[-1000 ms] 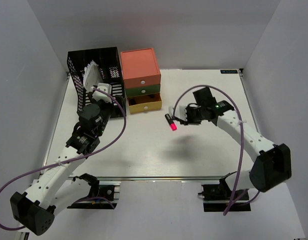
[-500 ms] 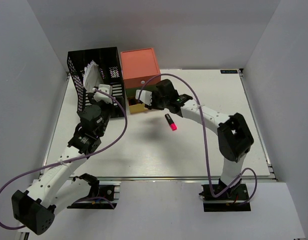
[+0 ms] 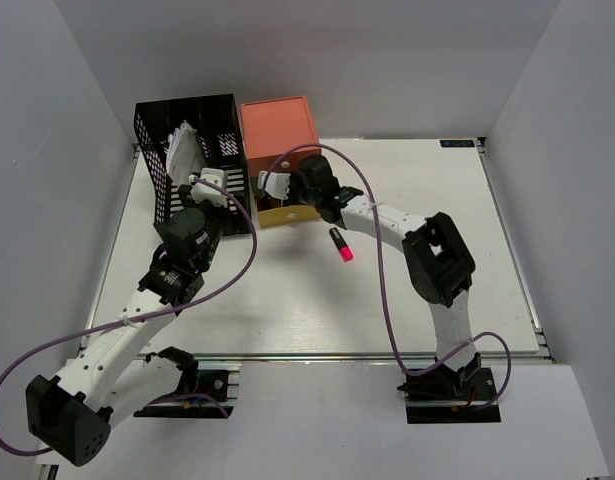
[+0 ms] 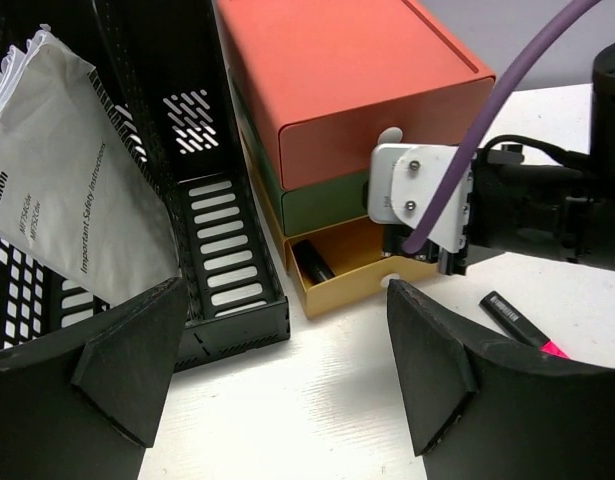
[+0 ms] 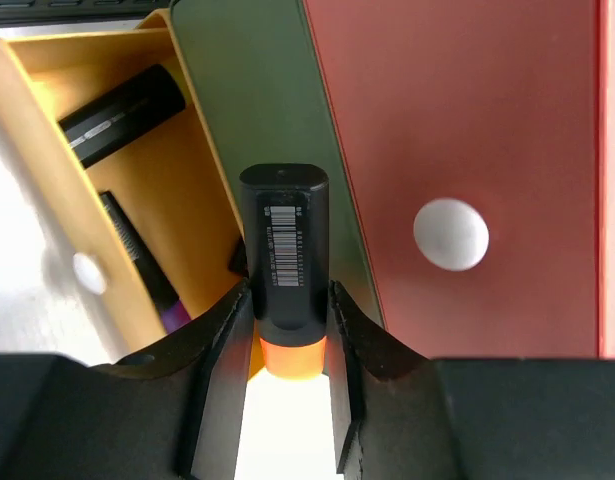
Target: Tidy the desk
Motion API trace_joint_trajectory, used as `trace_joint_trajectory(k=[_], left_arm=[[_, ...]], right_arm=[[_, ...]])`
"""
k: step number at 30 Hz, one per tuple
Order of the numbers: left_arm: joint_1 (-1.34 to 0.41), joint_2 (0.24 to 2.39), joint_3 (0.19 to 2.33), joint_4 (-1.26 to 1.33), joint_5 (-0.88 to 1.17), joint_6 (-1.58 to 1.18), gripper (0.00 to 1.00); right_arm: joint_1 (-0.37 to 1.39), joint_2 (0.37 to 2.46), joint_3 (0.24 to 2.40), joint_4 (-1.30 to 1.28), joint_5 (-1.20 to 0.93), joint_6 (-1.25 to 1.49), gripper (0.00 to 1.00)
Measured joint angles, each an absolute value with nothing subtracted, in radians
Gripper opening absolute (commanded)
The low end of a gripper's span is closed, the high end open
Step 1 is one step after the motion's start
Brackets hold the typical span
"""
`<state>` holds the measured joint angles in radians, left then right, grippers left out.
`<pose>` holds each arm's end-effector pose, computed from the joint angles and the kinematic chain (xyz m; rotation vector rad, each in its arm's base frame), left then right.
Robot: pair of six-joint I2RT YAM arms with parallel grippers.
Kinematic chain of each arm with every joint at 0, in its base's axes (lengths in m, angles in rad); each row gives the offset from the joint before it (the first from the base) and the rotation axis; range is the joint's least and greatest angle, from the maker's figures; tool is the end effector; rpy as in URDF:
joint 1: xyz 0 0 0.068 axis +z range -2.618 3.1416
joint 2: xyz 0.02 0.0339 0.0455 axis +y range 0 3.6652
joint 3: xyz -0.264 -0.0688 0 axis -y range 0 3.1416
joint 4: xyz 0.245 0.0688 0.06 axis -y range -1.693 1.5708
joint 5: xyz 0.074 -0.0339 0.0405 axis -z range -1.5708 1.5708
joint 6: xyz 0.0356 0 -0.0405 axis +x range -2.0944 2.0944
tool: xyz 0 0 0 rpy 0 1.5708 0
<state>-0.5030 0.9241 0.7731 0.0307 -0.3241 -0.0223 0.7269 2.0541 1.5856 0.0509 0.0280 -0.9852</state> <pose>0.1975 -0.0957 0.3337 0.1624 1.6784 -0.1206 0.3657 0.3239 0.2457 -1.4936 1.3202 -0.1946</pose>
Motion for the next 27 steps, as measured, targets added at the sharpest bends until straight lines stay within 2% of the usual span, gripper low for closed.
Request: trace_joint_trajectory(k=[3, 4, 6, 7, 9, 11, 12, 13, 20, 23, 24, 27], left_arm=[[-0.503, 0.925, 0.773, 0.03, -0.319, -0.023, 0.9], [-0.503, 0.925, 0.773, 0.03, -0.318, -0.022, 0.9], [-0.503, 0.925, 0.773, 0.031, -0.315, -0.022, 0.9], [-0.503, 0.925, 0.773, 0.031, -0.314, -0.023, 0.9], [-0.503, 0.925, 0.773, 0.031, -0.313, -0.023, 0.9], [-0.503, 0.925, 0.773, 0.031, -0.308, -0.023, 0.9], [-0.503, 0.925, 0.773, 0.031, -0.305, -0.023, 0.9], [-0.503, 0.925, 0.773, 0.032, -0.299, -0.023, 0.9], [-0.503, 0.921, 0.726, 0.088, -0.212, -0.024, 0.84], [-0.503, 0.92, 0.704, 0.112, -0.161, -0.03, 0.72], [-0.503, 0.92, 0.698, 0.121, -0.143, -0.033, 0.64], [-0.503, 0.926, 0.691, 0.144, -0.083, -0.043, 0.59]], right_arm=[[0.729, 2.07, 1.591, 0.071, 0.039, -0.989, 0.08], [0.73, 2.076, 1.592, 0.073, 0.043, -0.992, 0.17], [0.731, 2.086, 1.594, 0.078, 0.05, -0.996, 0.22], [0.731, 2.09, 1.594, 0.078, 0.054, -0.998, 0.29], [0.733, 2.1, 1.595, 0.079, 0.061, -1.0, 0.35], [0.734, 2.111, 1.597, 0.08, 0.072, -1.003, 0.45], [0.735, 2.117, 1.6, 0.08, 0.073, -1.002, 0.45], [0.735, 2.122, 1.601, 0.079, 0.077, -1.003, 0.49], [0.735, 2.135, 1.61, 0.07, 0.084, -0.998, 0.51], [0.735, 2.135, 1.614, 0.061, 0.08, -0.981, 0.49], [0.735, 2.131, 1.614, 0.055, 0.076, -0.971, 0.49], [0.734, 2.101, 1.6, 0.038, 0.064, -0.948, 0.51]])
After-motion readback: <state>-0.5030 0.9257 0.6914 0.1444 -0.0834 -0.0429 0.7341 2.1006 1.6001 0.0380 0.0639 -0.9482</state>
